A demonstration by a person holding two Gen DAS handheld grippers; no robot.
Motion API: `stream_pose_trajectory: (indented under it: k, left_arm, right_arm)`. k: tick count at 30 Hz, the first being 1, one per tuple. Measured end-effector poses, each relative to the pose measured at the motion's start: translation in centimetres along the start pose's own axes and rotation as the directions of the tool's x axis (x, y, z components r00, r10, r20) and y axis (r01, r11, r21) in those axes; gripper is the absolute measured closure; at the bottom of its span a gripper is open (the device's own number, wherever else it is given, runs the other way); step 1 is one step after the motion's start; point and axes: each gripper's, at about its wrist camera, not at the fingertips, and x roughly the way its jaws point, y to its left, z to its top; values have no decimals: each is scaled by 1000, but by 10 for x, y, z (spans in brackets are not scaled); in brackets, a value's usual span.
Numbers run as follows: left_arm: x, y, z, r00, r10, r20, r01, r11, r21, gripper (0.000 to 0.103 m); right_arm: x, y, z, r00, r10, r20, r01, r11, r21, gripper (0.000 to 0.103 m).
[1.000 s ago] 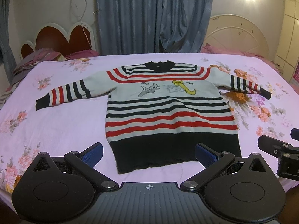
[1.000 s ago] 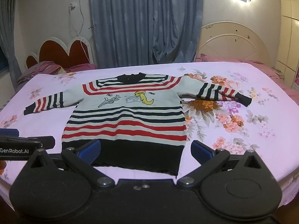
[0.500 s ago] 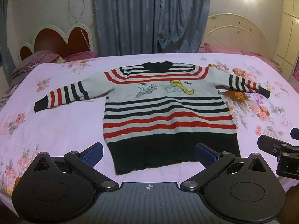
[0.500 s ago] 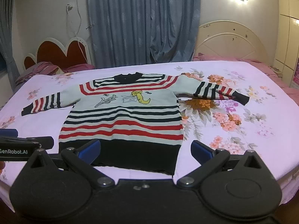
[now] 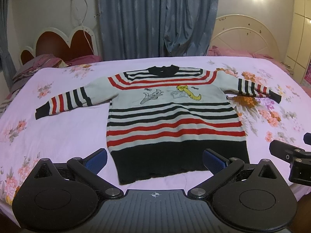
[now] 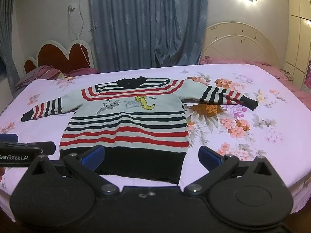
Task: Fold small clothes
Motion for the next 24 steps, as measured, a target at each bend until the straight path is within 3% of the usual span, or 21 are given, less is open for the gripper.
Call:
stream_pose_trajectory:
  k: [24]
  left_arm:
    - [10,-2,8,1000,10,3,-10,1000,-9,0]
  right_arm:
    - [6,-6,7,1000,-5,5,5,1000,5,1]
